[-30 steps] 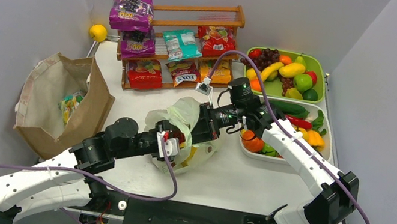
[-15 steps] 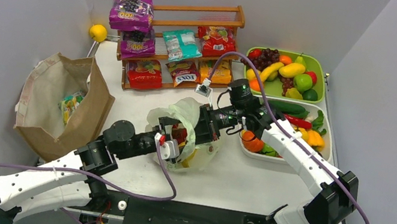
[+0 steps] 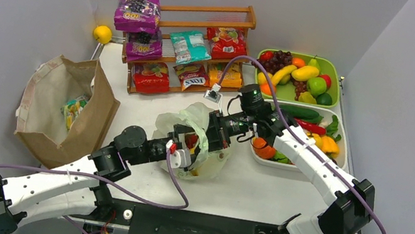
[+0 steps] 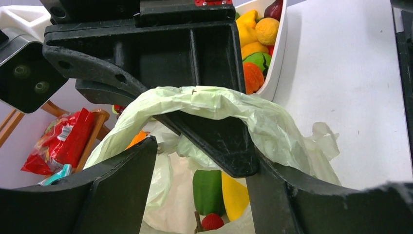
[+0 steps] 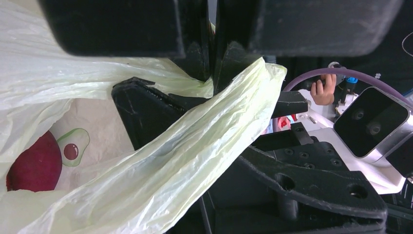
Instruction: Place the food into the grocery bag and tie it
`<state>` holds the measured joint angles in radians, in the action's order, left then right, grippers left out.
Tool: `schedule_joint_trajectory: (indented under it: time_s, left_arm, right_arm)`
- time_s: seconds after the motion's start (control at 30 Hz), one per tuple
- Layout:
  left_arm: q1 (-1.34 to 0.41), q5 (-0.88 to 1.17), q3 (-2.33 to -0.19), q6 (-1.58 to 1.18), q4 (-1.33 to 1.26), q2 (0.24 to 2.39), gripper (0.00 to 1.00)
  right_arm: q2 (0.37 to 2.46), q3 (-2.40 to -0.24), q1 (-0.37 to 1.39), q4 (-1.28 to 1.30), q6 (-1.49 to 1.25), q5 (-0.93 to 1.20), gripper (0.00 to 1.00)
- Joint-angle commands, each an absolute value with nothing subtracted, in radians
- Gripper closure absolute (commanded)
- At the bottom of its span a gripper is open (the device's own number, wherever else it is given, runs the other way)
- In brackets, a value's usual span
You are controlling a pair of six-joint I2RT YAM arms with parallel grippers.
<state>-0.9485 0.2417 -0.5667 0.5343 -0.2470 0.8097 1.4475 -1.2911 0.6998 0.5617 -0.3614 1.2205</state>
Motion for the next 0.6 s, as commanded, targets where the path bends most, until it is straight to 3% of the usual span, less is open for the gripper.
schedule_joint_trajectory:
  time_s: [0.0, 0.1, 0.2, 0.33, 0.47, 0.57]
  left_arm:
    - [-0.953, 0.29, -0.576, 0.51, -0.377, 0.816, 0.41]
    - [-0.953, 0.307, -0.579, 0.504, -0.378, 0.82, 0.51]
    - [-0.953, 0.312, -0.578, 0.504, -0.374, 0.82, 0.72]
    - [-0.953, 0.315, -0.574, 0.506, -0.375, 0.818, 0.88]
    - [-0.953, 0.303, -0.575, 0.502, -0.374, 0.812, 1.0]
    - [-0.953, 0.292, -0.571, 0.497, -0.375, 0.806, 1.0]
  right_arm:
    - [1.399, -1.281, 0.696, 0.538, -0.347, 1.245, 1.0]
    - [1.396, -1.276, 0.695, 0.538, -0.347, 1.242, 1.0]
    - [1.391, -1.277, 0.696, 0.537, -0.351, 1.24, 1.0]
    - [1.388, -1.273, 0.694, 0.537, -0.359, 1.23, 1.0]
    - [1.375, -1.265, 0.693, 0.538, -0.373, 1.21, 1.0]
    - [1.365, -1.26, 0.691, 0.538, -0.385, 1.194, 1.0]
